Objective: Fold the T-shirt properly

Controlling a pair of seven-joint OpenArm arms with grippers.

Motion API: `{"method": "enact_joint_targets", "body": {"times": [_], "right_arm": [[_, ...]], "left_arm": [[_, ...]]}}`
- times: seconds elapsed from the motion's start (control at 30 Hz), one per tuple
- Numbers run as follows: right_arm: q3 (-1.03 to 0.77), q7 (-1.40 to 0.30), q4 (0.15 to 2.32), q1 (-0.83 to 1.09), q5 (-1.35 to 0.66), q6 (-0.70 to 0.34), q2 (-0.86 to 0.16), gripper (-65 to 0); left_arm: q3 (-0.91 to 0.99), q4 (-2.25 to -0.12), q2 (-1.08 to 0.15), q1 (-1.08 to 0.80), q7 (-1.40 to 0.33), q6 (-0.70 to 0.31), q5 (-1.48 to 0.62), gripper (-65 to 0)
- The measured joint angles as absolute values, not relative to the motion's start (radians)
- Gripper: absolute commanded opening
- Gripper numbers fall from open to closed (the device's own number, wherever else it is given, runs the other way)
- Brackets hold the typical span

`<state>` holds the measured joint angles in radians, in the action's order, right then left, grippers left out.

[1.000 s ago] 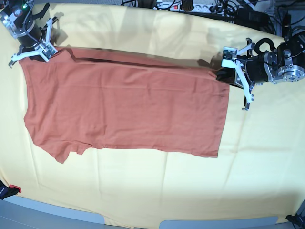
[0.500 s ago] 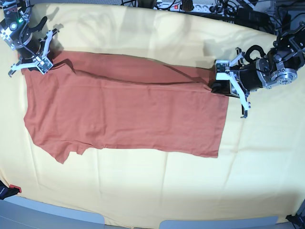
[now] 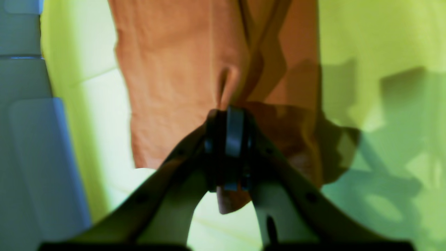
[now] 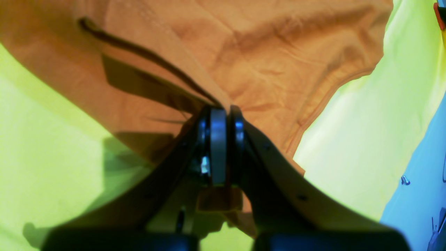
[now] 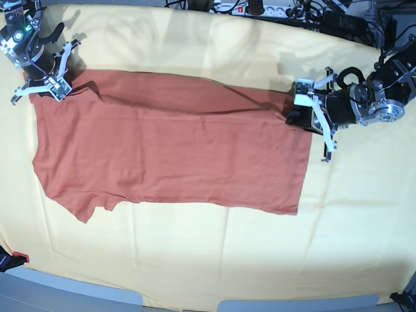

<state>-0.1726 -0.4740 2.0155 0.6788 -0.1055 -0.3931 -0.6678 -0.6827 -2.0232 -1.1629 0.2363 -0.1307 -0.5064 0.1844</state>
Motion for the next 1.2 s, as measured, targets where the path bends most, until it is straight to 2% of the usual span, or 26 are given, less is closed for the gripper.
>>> {"method": "enact_joint_targets", "body": {"times": [0.17, 0.37, 0.43, 0.63, 0.93, 1.2], "right_arm": [[-0.173, -0.474, 2.016, 0.679, -0.106, -0.393, -0.667, -65.0], [-0.173, -0.474, 2.016, 0.679, -0.105, -0.393, -0.667, -65.0], [-0.173, -0.474, 2.016, 0.679, -0.105, -0.386, -0.667, -65.0], [-0.172, -0.474, 2.016, 0.671, -0.102, -0.336, -0.667, -65.0], [-0.172, -0.467, 2.016, 0.670, -0.102, -0.341, -0.667, -65.0], [-0.172, -0.455, 2.009, 0.651, -0.103, -0.341, -0.665, -65.0]], "left_arm": [[-0.683, -2.023, -1.198, 0.282, -0.103, -0.541, 0.188, -61.7], [-0.683, -2.024, -1.230, 0.296, 0.001, -0.712, 0.181, -61.7], [-0.683, -2.024, -1.230, 0.297, 0.000, -0.712, 0.181, -61.8], [-0.683, -2.024, -1.220, 0.297, 0.000, -0.610, 0.181, -61.7], [-0.683, -2.024, -1.137, 0.297, -0.004, -0.614, 0.181, -61.8], [-0.683, -2.008, -1.113, 0.297, -0.016, -0.614, 0.181, -61.8]]}}
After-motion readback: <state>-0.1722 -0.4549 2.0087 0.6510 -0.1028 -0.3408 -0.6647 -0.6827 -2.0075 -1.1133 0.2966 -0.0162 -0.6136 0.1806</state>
